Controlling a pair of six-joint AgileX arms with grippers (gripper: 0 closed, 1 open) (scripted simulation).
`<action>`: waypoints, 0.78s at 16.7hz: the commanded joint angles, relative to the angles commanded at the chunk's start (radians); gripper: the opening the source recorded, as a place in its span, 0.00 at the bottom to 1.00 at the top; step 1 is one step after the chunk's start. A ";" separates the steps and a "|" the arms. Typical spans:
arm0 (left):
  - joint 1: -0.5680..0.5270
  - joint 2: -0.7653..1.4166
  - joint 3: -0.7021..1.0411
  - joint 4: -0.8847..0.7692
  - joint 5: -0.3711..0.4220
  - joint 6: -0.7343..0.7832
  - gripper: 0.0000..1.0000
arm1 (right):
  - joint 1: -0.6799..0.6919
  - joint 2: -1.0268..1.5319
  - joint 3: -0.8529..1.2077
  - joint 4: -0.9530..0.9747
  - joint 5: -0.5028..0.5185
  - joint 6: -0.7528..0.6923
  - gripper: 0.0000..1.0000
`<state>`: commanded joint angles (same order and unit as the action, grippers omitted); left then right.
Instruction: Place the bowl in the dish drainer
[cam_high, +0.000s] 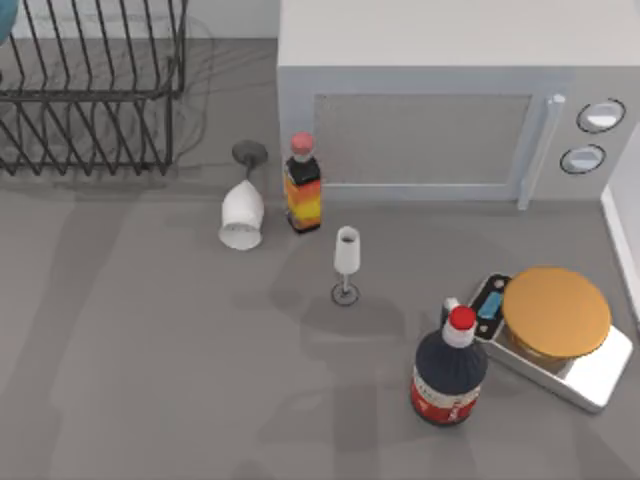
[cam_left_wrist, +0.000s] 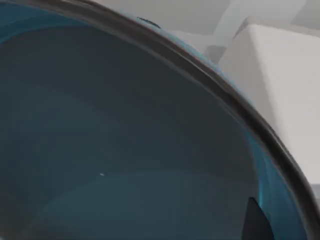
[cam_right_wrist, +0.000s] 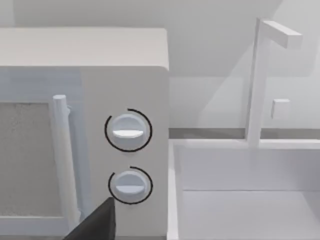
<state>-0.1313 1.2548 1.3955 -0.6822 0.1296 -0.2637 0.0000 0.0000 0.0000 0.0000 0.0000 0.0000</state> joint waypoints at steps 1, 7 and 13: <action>0.035 -0.048 -0.050 0.078 0.017 0.042 0.00 | 0.000 0.000 0.000 0.000 0.000 0.000 1.00; 0.272 -0.323 -0.270 0.414 0.071 0.246 0.00 | 0.000 0.000 0.000 0.000 0.000 0.000 1.00; 0.312 -0.364 -0.282 0.456 0.077 0.276 0.00 | 0.000 0.000 0.000 0.000 0.000 0.000 1.00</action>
<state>0.1811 0.8904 1.1136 -0.2257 0.2070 0.0126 0.0000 0.0000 0.0000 0.0000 0.0000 0.0000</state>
